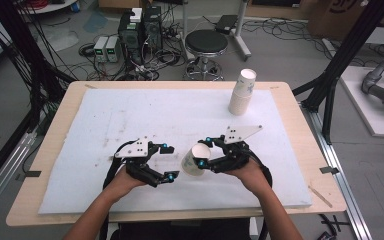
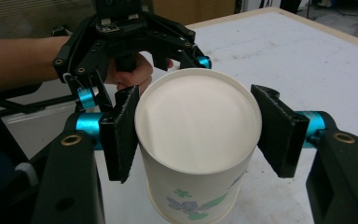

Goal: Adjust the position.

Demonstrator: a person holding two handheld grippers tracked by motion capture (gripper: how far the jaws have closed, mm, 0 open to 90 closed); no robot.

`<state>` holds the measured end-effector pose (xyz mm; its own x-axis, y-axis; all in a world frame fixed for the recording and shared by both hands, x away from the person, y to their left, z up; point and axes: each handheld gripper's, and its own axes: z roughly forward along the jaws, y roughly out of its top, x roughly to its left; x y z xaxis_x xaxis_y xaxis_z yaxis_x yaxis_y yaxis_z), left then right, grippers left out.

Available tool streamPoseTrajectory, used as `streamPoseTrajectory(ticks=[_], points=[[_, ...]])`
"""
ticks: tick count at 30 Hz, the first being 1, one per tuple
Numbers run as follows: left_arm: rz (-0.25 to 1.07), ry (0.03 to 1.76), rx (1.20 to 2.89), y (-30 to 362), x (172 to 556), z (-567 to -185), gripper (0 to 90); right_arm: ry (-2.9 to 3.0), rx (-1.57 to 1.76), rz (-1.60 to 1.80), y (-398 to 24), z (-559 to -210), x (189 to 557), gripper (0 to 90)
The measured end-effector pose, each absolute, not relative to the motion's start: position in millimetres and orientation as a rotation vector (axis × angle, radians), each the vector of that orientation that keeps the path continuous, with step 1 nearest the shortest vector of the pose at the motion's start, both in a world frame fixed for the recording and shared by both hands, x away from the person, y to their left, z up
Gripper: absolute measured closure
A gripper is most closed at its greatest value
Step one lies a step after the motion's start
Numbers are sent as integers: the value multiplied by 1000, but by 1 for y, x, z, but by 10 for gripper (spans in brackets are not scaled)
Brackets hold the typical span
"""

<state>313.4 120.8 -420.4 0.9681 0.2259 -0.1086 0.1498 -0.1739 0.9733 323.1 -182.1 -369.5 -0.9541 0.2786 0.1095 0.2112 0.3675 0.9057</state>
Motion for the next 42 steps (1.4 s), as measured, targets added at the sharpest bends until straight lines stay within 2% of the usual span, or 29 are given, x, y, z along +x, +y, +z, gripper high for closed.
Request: streamPoseTrajectory(ticks=[19, 23, 25, 31, 32, 33, 34, 42], points=[[21, 228, 1783, 98, 317, -425, 171, 2592, 373, 1709, -164, -367, 321, 375], [9, 206, 1781, 96, 317, -426, 210, 2596, 373, 1749, -163, -366, 320, 375], [6, 192, 1781, 96, 317, -426, 261, 2591, 365, 1763, -164, -366, 321, 375], [17, 190, 1791, 97, 316, -423, 313, 2590, 388, 1773, -164, -366, 320, 370], [40, 197, 1803, 99, 315, -421, 322, 2586, 435, 1791, -164, -367, 322, 253], [40, 197, 1803, 99, 315, -421, 325, 2586, 435, 1791, -164, -367, 322, 253], [35, 206, 1807, 99, 315, -420, 325, 2578, 487, 1789, -164, -367, 322, 157], [26, 200, 2019, 98, 314, -404, 351, 2589, 406, 1705, -165, -362, 320, 158]])
